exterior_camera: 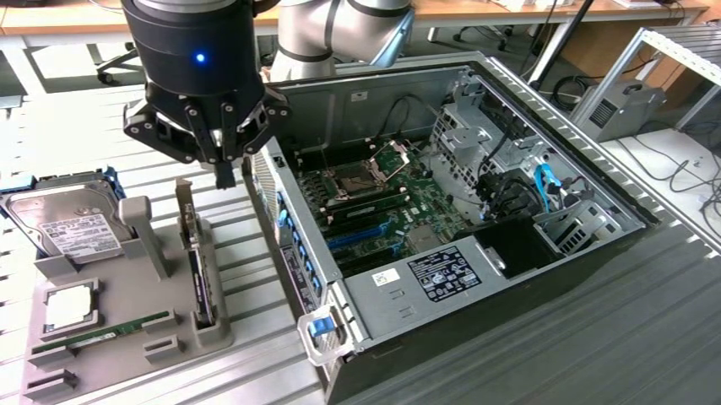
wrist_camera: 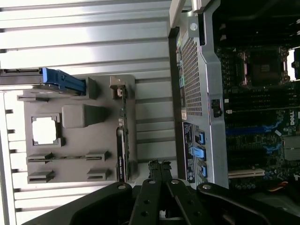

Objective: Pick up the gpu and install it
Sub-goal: 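Reach for the gpu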

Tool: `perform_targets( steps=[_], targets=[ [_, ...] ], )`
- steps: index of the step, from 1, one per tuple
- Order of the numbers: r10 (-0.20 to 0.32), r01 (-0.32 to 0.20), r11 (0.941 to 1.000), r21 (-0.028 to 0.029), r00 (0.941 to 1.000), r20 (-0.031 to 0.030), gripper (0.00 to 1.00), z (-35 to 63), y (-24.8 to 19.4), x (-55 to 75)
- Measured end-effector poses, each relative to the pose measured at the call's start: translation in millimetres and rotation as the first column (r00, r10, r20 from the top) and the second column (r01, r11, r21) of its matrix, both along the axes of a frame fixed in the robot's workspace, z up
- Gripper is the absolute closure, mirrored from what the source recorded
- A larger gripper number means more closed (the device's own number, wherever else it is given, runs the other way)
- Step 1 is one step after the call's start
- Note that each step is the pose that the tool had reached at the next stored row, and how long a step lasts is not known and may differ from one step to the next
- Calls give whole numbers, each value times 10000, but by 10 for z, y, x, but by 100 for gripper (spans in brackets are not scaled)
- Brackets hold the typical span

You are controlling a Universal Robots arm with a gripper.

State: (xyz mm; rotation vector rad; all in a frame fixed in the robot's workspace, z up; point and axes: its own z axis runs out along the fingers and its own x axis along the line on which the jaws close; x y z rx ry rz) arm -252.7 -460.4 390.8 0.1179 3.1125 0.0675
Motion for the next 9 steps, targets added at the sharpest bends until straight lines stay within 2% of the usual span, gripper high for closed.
perform_targets(
  steps=[9],
  targets=[
    [0, 0, 10000, 0, 10000, 0, 89, -2, -34, 0]
  ],
)
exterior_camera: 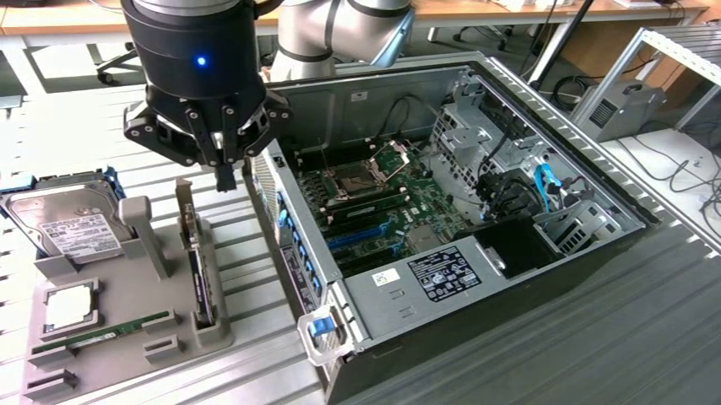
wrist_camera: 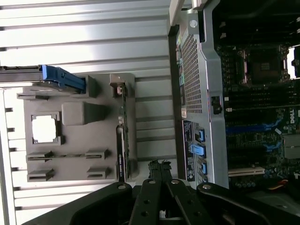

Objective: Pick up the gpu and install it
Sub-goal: 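Reach for the gpu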

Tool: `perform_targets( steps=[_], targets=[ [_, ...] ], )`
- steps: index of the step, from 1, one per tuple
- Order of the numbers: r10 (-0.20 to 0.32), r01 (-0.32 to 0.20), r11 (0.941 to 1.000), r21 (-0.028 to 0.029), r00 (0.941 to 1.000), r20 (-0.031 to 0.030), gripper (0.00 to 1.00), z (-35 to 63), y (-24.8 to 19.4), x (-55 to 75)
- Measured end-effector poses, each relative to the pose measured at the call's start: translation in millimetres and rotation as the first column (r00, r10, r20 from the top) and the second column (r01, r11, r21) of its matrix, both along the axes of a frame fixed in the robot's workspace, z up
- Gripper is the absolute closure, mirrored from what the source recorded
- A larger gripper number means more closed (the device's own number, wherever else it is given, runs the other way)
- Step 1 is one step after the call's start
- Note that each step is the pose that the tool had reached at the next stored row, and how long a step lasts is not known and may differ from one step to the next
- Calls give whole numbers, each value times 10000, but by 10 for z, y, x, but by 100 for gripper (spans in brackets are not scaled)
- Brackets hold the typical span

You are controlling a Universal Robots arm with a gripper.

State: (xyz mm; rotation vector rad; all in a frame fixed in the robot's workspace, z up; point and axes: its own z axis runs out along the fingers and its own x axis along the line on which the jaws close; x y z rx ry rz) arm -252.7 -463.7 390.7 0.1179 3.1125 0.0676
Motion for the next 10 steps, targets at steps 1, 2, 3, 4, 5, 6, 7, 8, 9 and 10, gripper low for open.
perform_targets(
  steps=[1, 2, 3, 4, 5, 6, 7, 8, 9, 10],
  targets=[
    [0, 0, 10000, 0, 10000, 0, 89, 0, -4, 0],
    [0, 0, 10000, 0, 10000, 0, 89, -1, -7, 0],
    [-1, 1, 10000, 0, 10000, 0, 89, 0, -11, 0],
    [-1, 1, 10000, 1, 10000, 1, 89, -1, -14, 0],
    [-1, 1, 10000, 0, 10000, 0, 89, -1, -17, 0],
    [-1, 1, 10000, 0, 10000, 0, 89, -1, -21, 0],
    [0, 0, 10000, 1, 10000, 0, 89, -1, -24, 0],
    [-1, 1, 10000, 1, 10000, 1, 89, -2, -27, 0],
    [-1, 1, 10000, 0, 10000, 0, 89, -2, -32, 0],
    [-1, 1, 10000, 0, 10000, 0, 89, -2, -35, 0]
  ],
)
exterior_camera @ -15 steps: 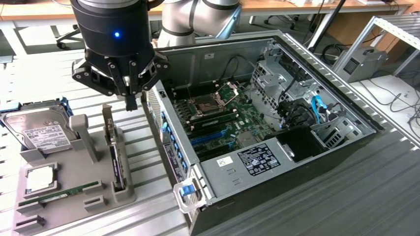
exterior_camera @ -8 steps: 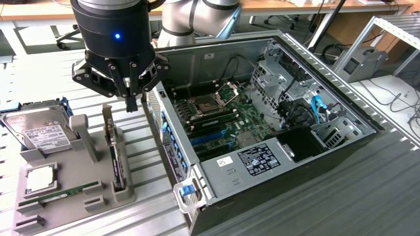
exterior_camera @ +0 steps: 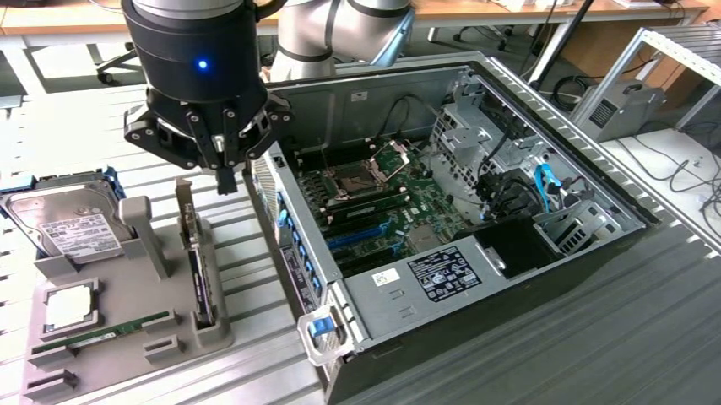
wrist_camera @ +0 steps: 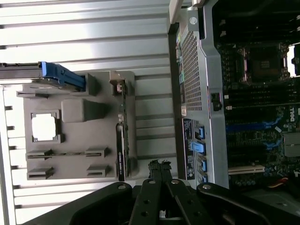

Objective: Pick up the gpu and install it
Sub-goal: 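Reach for the gpu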

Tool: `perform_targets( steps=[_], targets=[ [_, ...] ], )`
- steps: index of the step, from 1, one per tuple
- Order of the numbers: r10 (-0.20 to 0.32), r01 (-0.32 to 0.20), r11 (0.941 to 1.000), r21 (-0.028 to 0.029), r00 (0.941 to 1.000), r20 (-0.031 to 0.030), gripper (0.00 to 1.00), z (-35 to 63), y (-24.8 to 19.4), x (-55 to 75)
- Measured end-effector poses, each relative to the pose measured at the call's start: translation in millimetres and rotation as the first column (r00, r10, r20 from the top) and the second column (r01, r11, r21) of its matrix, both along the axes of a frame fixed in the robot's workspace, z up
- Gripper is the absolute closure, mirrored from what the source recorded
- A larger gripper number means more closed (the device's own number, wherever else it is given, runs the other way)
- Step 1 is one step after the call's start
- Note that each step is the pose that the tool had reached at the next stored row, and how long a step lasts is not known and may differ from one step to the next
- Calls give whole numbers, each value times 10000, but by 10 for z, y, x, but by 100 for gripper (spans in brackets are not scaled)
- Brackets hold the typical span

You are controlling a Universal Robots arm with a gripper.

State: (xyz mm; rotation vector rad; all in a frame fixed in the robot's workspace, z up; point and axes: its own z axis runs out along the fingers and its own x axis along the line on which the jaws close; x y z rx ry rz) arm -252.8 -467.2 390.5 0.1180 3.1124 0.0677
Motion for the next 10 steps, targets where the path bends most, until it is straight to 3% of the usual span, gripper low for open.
perform_targets(
  steps=[10],
  targets=[
    [0, 0, 10000, -1, 10000, -1, 89, -2, -26, 0]
  ],
)
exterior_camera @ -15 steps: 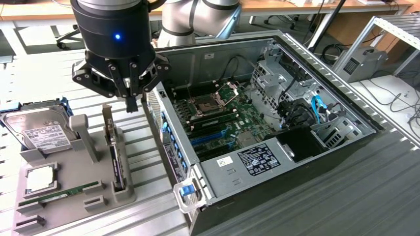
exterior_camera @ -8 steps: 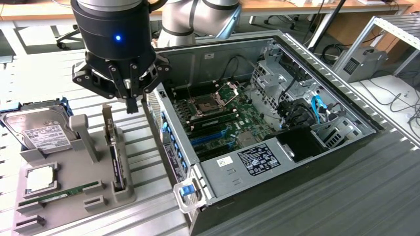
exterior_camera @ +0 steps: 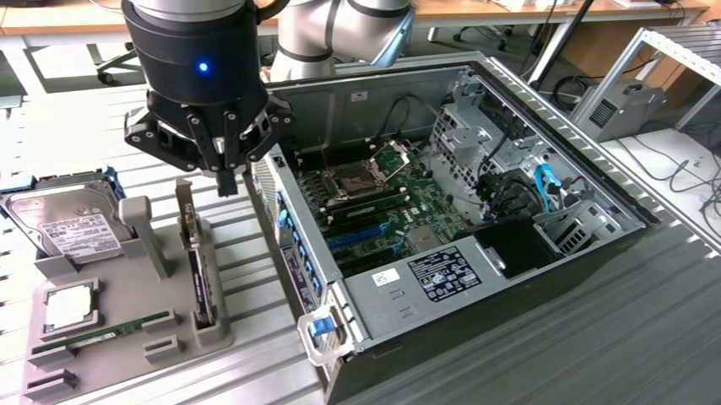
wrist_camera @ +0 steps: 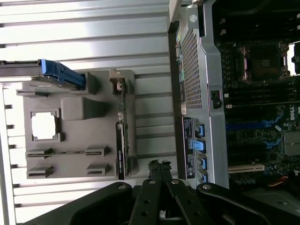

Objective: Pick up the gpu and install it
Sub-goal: 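Reach for the gpu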

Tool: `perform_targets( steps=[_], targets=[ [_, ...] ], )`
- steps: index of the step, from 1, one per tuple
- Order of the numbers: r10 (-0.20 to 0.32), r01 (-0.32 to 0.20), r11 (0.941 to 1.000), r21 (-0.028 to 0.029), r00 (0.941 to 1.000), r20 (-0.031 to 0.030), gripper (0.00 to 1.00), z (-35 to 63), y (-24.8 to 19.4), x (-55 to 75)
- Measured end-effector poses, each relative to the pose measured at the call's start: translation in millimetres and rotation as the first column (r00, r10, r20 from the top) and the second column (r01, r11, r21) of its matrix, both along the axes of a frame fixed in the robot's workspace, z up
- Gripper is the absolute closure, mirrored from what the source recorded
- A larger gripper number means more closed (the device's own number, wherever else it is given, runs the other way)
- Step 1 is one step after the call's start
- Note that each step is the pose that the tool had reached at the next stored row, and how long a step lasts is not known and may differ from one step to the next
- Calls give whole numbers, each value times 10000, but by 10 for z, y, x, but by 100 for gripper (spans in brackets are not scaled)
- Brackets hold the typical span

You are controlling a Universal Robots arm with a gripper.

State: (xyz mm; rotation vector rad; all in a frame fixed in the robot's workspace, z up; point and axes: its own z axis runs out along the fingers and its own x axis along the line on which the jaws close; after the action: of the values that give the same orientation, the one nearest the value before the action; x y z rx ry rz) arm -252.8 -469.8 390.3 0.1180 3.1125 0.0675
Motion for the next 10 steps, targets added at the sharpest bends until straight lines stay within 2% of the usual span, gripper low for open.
perform_targets(
  steps=[10],
  targets=[
    [1, -1, 10000, 0, 10000, 1, 89, -2, -55, 0]
  ],
)
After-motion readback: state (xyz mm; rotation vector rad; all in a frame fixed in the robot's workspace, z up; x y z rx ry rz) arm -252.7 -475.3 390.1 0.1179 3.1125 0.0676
